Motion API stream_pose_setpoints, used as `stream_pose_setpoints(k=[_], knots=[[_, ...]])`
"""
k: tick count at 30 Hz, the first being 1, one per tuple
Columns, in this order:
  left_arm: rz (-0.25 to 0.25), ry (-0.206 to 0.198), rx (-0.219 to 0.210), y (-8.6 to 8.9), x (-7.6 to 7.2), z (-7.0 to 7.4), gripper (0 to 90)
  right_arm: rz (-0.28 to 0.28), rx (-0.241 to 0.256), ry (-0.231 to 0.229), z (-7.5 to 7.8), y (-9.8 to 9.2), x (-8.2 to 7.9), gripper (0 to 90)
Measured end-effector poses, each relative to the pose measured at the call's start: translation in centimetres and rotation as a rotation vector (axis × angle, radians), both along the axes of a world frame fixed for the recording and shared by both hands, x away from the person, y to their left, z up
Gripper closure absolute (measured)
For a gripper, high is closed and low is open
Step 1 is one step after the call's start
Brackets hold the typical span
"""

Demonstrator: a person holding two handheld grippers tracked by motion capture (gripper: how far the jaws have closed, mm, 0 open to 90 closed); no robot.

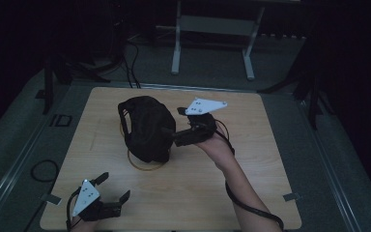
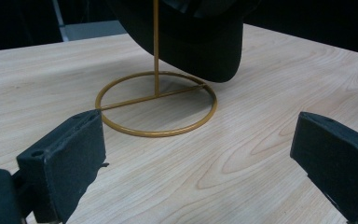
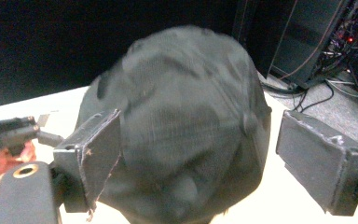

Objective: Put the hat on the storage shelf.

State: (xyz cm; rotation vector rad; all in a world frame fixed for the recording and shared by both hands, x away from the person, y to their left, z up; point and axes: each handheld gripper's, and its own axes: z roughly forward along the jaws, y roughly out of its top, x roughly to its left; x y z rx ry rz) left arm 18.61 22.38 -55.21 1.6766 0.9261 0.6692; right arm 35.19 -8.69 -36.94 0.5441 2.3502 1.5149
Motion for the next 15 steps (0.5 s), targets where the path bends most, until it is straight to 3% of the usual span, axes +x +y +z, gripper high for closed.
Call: stream_pose_setpoints(k=[6,15], knots=[[-0.033,-0.006,-0.028,0.0,0.0,0.0,3.6,-0.003,0.005,0.011,-1.3,-1.9,-0.7,13.8],[-0.035,0.005,-0.016,-0.2,0.1,-0.1,3.6,-0.032,0.016,0.039,-4.2,-4.9,-1.7,13.9]])
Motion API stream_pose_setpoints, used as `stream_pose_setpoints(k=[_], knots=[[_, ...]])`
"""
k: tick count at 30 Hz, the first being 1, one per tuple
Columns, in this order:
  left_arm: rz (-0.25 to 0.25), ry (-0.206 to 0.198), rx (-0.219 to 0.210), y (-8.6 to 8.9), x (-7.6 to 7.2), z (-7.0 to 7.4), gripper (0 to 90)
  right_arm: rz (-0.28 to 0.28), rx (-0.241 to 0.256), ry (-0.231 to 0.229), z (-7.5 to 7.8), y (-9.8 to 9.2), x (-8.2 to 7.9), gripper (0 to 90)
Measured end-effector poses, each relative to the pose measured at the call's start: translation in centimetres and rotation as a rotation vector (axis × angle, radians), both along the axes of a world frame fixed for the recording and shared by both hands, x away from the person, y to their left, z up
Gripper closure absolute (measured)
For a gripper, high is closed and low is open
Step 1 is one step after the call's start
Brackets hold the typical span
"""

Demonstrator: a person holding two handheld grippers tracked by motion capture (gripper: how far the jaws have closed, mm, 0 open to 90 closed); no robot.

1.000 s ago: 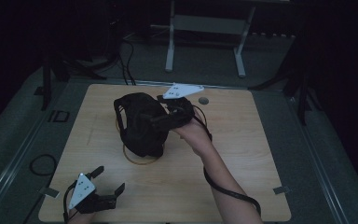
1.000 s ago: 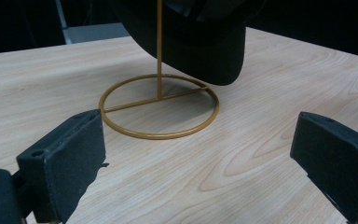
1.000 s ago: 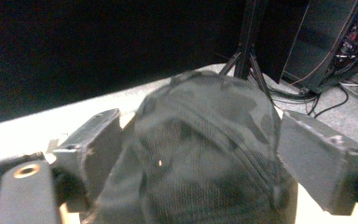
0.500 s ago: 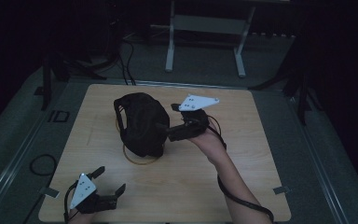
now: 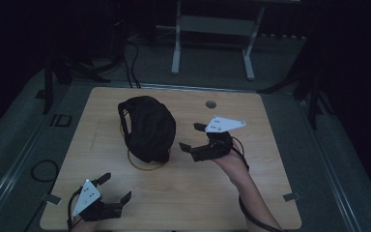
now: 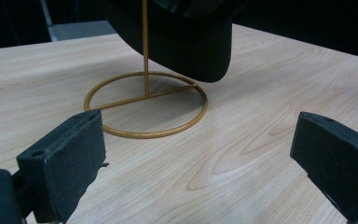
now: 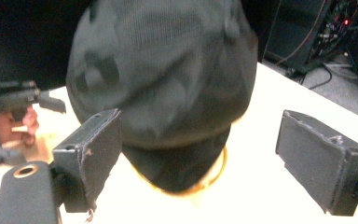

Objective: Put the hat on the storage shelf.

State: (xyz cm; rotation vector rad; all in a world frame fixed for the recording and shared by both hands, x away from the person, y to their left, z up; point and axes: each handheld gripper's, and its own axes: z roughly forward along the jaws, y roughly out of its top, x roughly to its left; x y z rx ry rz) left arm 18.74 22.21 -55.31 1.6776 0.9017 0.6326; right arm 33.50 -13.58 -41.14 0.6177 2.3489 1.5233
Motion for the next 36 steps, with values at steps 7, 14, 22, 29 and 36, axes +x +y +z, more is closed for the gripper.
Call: stream_pose_setpoints(k=[7,14,22,29,36], knots=[[-0.002,0.005,0.007,-0.1,0.1,-0.1,3.6,0.019,-0.015,0.034,-3.1,-1.2,-1.0,13.9],[-0.001,0.015,0.01,-0.1,0.2,-0.2,3.6,0.057,-0.019,0.065,-6.2,-1.8,-1.8,14.0],[0.0,0.022,0.009,0.0,0.3,-0.3,3.6,0.118,-0.057,0.094,-9.2,-2.2,-2.5,13.9],[0.0,0.023,0.011,0.0,0.3,-0.3,3.6,0.12,-0.067,0.096,-11.1,-2.9,-2.9,13.9],[0.004,0.03,0.009,0.1,0.4,-0.4,3.6,0.1,-0.093,0.101,-12.4,-4.1,-3.1,14.1]])
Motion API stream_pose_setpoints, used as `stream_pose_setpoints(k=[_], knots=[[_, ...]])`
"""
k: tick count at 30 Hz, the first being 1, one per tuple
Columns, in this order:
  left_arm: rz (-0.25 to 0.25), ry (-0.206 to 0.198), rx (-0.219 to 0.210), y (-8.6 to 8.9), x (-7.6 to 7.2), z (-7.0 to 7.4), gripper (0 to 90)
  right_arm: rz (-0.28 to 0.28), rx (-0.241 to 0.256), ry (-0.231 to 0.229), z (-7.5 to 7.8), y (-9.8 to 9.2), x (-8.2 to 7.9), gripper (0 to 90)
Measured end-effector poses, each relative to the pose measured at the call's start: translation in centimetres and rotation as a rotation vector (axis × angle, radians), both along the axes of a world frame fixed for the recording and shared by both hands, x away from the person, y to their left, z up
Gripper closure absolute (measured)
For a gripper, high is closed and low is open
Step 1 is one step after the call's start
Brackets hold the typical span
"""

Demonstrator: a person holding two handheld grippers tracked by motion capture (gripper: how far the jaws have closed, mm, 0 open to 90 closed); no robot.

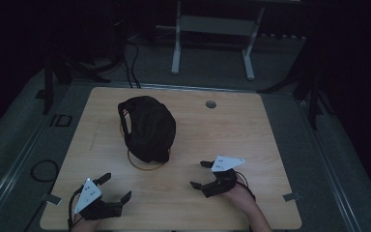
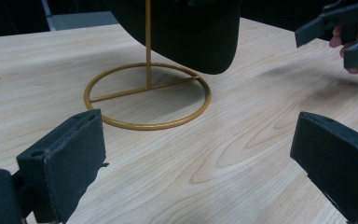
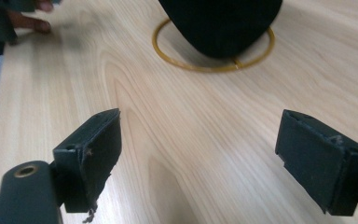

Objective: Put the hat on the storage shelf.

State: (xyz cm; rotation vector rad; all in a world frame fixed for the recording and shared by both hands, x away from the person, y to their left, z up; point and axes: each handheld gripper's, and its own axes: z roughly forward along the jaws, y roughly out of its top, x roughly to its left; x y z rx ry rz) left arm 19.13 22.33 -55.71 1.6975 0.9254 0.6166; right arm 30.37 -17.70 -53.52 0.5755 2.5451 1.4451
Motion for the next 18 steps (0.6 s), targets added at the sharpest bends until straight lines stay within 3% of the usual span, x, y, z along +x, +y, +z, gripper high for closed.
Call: stream_pose_setpoints(k=[12,13,18], knots=[[-0.01,0.005,-0.002,-0.2,0.0,0.0,3.6,-0.049,-0.018,0.012,-1.0,-3.1,-0.4,14.3],[-0.012,0.005,-0.008,-0.1,0.0,0.0,3.6,-0.078,-0.026,0.009,-1.3,-4.0,-0.5,14.4],[-0.013,0.004,-0.029,0.0,0.0,0.0,3.6,-0.121,-0.028,0.014,-1.6,-5.6,-0.6,14.6]])
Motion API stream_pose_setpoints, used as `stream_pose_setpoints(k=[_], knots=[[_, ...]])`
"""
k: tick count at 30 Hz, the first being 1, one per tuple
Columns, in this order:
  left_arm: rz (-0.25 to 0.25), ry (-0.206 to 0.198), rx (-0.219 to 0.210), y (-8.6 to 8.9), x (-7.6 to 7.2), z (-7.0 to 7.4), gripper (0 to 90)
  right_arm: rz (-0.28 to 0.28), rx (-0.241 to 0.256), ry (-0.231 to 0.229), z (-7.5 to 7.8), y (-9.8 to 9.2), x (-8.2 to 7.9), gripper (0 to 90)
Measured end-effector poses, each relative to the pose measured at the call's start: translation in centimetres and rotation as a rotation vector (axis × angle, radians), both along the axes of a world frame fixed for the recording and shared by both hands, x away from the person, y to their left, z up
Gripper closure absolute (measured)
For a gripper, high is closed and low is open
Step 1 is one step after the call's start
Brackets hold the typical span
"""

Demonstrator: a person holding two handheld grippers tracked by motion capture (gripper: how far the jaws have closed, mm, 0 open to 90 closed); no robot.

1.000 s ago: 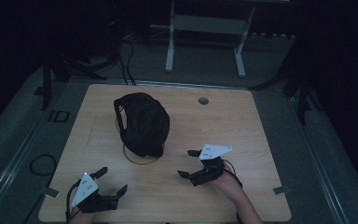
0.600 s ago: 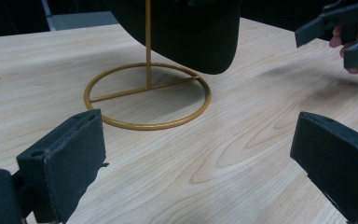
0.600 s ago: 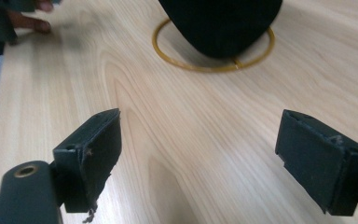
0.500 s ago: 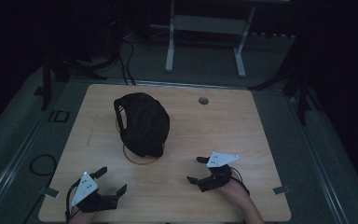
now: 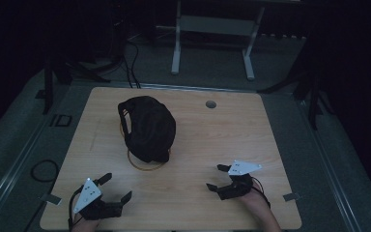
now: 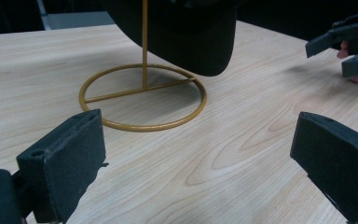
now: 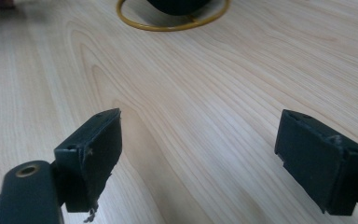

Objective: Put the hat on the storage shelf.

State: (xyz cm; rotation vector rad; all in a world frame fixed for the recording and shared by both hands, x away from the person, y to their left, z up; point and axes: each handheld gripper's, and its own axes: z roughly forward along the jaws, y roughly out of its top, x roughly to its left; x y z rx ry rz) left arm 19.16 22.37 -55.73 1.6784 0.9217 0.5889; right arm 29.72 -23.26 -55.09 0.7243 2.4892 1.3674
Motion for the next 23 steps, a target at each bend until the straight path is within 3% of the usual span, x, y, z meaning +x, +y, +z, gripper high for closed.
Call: stream_pose_setpoints(k=[3,11,14,23], knots=[[0.003,0.001,0.019,0.0,0.0,0.0,3.6,-0.021,0.0,0.009,-0.3,-0.9,-0.2,14.6],[0.007,0.002,0.017,0.1,0.0,0.0,3.6,-0.064,-0.015,-0.006,-0.3,-2.7,-0.2,14.5],[0.009,0.004,0.02,0.0,0.0,-0.1,3.6,-0.101,0.002,-0.003,-0.4,-3.8,0.2,14.6],[0.014,0.006,0.022,0.1,-0.1,-0.1,3.6,-0.122,0.025,0.0,-0.5,-4.5,0.5,14.6]])
